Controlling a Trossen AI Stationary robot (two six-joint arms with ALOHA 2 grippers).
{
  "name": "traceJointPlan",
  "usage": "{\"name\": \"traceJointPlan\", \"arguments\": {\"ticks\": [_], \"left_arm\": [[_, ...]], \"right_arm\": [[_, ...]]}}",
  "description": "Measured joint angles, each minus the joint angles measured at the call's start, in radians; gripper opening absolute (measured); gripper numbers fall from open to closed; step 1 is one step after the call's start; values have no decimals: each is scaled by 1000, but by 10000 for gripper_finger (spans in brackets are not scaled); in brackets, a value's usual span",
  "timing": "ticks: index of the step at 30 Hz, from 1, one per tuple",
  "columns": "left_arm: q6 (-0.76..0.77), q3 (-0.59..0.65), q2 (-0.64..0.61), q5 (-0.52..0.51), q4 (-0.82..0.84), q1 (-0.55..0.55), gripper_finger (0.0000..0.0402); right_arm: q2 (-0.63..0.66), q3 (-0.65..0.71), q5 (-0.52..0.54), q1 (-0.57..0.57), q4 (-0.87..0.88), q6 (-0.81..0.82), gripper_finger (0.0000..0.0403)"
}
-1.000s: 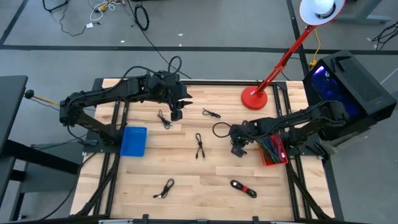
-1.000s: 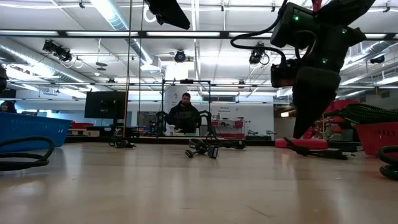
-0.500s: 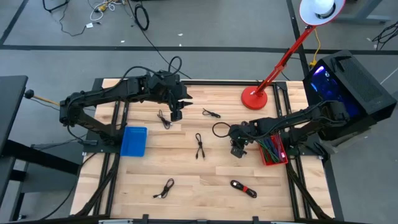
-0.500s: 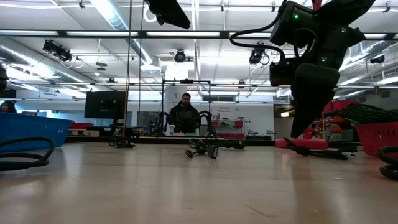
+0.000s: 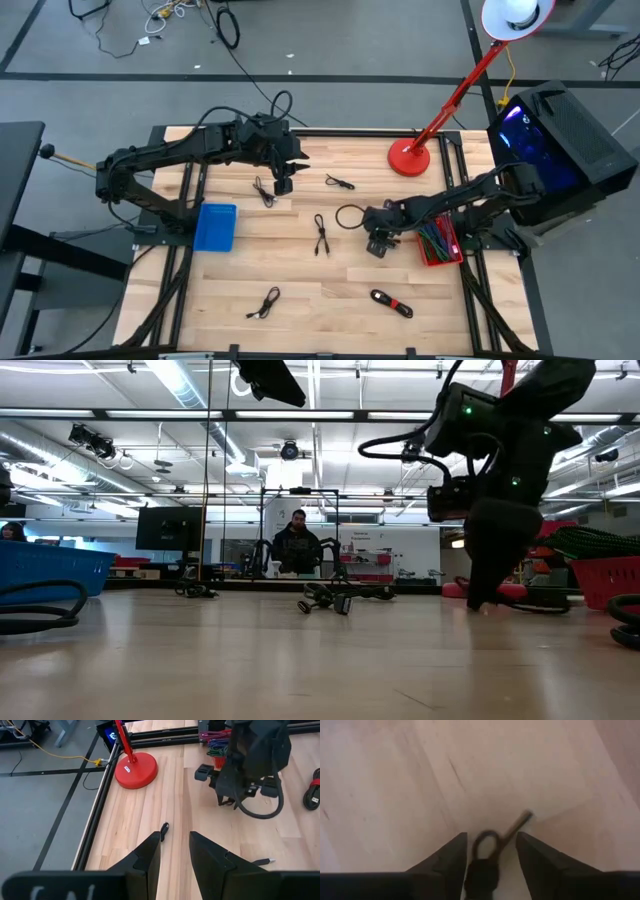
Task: Pick & Place USB Port
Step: Put the black charger cable into the blue basket
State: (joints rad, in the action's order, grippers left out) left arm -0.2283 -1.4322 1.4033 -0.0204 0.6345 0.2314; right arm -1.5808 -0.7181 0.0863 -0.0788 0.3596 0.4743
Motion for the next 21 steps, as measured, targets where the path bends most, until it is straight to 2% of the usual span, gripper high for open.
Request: {"name": "traceJointPlan", "arguments": {"ticks": [4,8,9,13,16,21], "left_arm": [[4,0,0,0,0,0,110],[7,0,0,0,6,0,110],[7,0,0,0,7,0,110],[8,0,0,0,7,0,110],[8,0,0,0,5,0,110],[29,0,0,13,5,0,110]], "right_arm": [[-30,-5,25,4,1,7,129],[-26,-3,33,6,8,4,30],[-18,-2,29,6,8,-4,18],[8,-25,4,10,43,-18,11],[40,-93,7,13,88,-63,8],[76,-235,69,33,172,-171,6]]}}
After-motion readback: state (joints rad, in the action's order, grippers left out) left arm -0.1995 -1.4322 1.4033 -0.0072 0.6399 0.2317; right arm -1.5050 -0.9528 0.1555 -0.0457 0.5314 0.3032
